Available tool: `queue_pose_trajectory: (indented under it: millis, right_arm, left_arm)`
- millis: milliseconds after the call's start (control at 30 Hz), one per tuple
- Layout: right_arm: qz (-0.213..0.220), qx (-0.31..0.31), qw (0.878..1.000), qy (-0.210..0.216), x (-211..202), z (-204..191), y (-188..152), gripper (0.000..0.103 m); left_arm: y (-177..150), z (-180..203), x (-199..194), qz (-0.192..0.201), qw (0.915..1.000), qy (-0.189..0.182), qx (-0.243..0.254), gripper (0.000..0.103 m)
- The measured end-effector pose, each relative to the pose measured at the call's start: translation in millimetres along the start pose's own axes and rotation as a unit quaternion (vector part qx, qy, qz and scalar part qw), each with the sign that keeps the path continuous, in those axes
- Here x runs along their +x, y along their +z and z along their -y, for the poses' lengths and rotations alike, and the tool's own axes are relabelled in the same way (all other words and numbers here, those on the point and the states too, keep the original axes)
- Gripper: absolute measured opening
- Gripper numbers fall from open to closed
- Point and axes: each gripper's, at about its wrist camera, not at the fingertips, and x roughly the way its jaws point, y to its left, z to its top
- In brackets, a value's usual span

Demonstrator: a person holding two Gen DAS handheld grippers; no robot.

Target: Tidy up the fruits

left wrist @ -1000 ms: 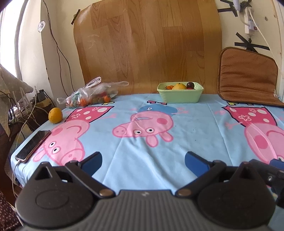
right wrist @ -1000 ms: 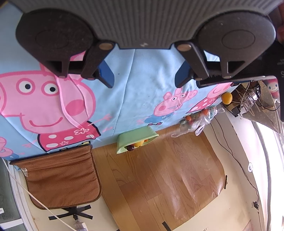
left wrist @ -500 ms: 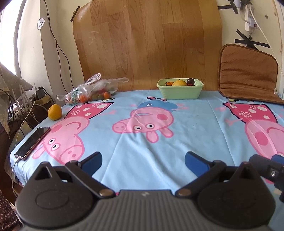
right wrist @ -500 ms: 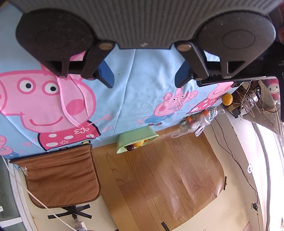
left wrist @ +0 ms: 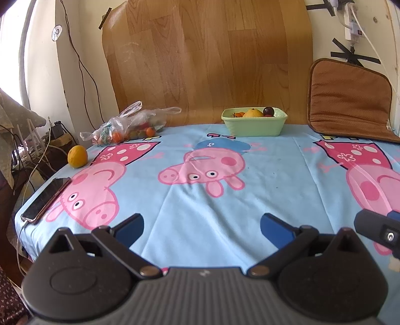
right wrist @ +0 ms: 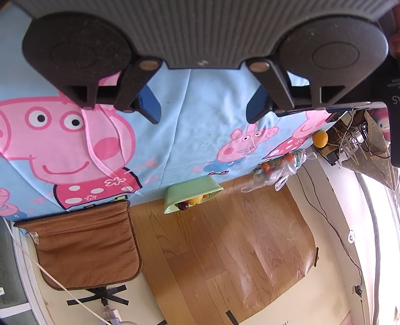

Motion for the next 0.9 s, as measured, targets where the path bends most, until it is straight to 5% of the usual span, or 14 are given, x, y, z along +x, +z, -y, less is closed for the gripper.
queue_pose_trajectory:
  millis: [900]
  right_arm:
    - [0.000, -0.009, 1.000, -0.004, -0.1, -2.4, -1.0, 0.077]
  left_arm:
    - [-8.6, 6.4, 2.8, -0.007, 0.9998, -0.012, 0.015, 0.103]
